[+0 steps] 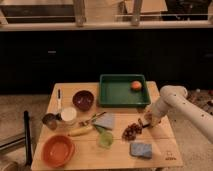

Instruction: Place eraser in plastic cup

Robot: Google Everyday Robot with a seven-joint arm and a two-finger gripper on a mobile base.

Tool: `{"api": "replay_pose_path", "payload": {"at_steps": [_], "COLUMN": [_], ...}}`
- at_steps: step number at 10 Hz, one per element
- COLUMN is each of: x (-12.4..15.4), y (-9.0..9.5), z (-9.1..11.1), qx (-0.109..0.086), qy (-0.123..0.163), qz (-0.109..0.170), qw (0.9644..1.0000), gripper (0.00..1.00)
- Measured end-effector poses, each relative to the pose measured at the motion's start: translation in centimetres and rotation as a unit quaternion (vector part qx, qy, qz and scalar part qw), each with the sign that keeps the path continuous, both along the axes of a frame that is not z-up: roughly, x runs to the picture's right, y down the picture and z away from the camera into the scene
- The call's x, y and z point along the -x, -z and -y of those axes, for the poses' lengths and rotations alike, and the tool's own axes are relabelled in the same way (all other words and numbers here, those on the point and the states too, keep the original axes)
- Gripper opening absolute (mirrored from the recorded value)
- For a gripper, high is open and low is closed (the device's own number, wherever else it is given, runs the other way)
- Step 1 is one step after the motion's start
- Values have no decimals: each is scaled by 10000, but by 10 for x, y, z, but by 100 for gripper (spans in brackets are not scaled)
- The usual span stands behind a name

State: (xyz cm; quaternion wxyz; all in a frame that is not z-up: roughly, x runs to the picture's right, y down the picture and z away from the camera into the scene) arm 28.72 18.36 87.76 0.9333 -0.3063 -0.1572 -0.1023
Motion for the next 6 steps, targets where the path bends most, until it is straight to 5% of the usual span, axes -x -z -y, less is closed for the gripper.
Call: {"api": "replay_pose_path", "payload": {"at_steps": [6], "x": [3], "y": [1], "z": [-1], "qx": [-3], "qy": [99], "qz": [15], "qw": [9999], "gripper": [0]}}
